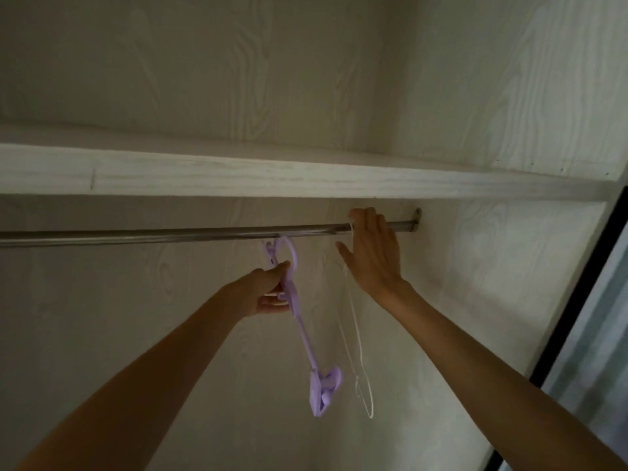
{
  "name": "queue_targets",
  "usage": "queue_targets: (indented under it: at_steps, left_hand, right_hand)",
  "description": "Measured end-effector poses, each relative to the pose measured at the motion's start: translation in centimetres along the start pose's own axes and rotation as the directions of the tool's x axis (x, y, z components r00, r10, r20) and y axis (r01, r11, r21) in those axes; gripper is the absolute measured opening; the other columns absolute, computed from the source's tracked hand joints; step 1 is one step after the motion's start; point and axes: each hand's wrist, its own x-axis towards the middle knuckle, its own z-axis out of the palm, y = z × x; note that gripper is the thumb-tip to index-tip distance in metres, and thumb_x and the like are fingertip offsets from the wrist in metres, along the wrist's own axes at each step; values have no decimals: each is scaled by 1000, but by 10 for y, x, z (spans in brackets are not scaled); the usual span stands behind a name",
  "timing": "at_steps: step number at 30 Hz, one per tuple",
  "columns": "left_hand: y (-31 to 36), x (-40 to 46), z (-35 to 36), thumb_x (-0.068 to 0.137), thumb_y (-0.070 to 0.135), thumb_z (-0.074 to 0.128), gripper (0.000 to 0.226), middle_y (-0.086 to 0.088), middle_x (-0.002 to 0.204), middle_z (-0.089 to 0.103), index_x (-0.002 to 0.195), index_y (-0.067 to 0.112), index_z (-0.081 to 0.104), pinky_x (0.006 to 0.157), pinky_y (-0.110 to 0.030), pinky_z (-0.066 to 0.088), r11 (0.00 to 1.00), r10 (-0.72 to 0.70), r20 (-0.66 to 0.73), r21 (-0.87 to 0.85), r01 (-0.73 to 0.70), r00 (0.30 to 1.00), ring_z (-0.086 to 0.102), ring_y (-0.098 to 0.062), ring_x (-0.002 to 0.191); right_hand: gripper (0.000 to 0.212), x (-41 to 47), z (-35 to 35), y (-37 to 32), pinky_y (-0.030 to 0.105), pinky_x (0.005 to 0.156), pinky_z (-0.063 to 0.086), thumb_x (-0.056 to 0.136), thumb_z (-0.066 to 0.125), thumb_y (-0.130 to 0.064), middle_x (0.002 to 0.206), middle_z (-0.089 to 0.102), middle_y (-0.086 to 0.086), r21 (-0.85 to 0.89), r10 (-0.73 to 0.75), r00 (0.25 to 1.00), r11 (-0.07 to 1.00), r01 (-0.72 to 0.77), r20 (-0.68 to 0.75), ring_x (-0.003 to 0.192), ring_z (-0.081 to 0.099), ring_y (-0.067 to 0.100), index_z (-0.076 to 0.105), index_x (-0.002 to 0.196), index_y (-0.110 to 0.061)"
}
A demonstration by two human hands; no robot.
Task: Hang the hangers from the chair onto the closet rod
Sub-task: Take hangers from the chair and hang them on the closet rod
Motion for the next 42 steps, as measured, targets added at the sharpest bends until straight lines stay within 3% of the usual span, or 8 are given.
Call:
queue_targets:
  at_steps: [6,18,26,29,32,35,37,42]
  left_hand:
    - [1,4,5,97,33,43,37,-2,49,61,75,6,56,55,-24,58,1000,-11,28,3,10,1000,58,-19,73]
    - [1,-4,28,96,30,48,33,-7,59,64,77,4,57,66,-33,58,998,-47,9,32,46,999,60,-21,70]
    - [2,-14,46,94,27,54,29,-7,63,67,76,5,59,64,-33,57,996,-67,1,57,67,998,62,-20,71]
    - [1,-18,49,92,28,56,28,-9,76,63,77,6,59,56,-28,58,995,-67,9,72,66,998,61,-19,72]
    - [-1,-19,49,91,31,57,29,-6,64,65,74,7,60,53,-27,57,995,-65,14,72,64,998,63,-16,63]
    - [-3,-21,57,92,31,56,30,-3,49,64,74,7,59,48,-25,57,998,-52,4,35,51,999,65,-11,47]
    - [-3,-21,67,92,32,56,29,-4,52,66,77,7,58,46,-23,56,999,-46,-13,19,46,999,66,-12,49]
    - [5,-25,99,94,35,51,32,-8,79,61,84,6,58,49,-22,55,999,20,-20,35,-20,1000,60,-16,69]
  right_hand:
    - [46,10,1,30,38,84,48,73,76,-28,104,65,10,-186,-209,974,957,222,86,95,62,29,62,111,-6]
    - [55,12,-25,87,47,116,11,94,45,-44,147,28,12,-562,-3,949,805,189,314,139,21,30,35,139,-14]
    - [75,14,-34,92,44,118,-4,87,59,-38,155,14,11,-675,75,920,702,225,385,145,7,28,21,147,-15]
    - [67,2,-41,84,45,119,5,94,47,-34,156,15,11,-523,33,923,832,187,383,145,9,28,15,149,-13]
    - [42,-19,-46,62,39,106,35,97,42,-28,141,44,11,5,52,931,998,-58,362,131,39,28,42,137,-13]
    - [37,-43,-68,34,33,92,43,101,33,-32,121,58,5,373,9,550,726,-578,835,104,57,22,45,132,-14]
    - [38,-54,-82,23,32,96,42,99,39,-30,118,58,5,391,-198,344,596,-701,918,102,58,19,42,134,-13]
    - [32,-65,-85,10,21,62,53,94,51,-11,98,57,4,425,-91,485,635,-645,870,64,62,11,40,123,-17]
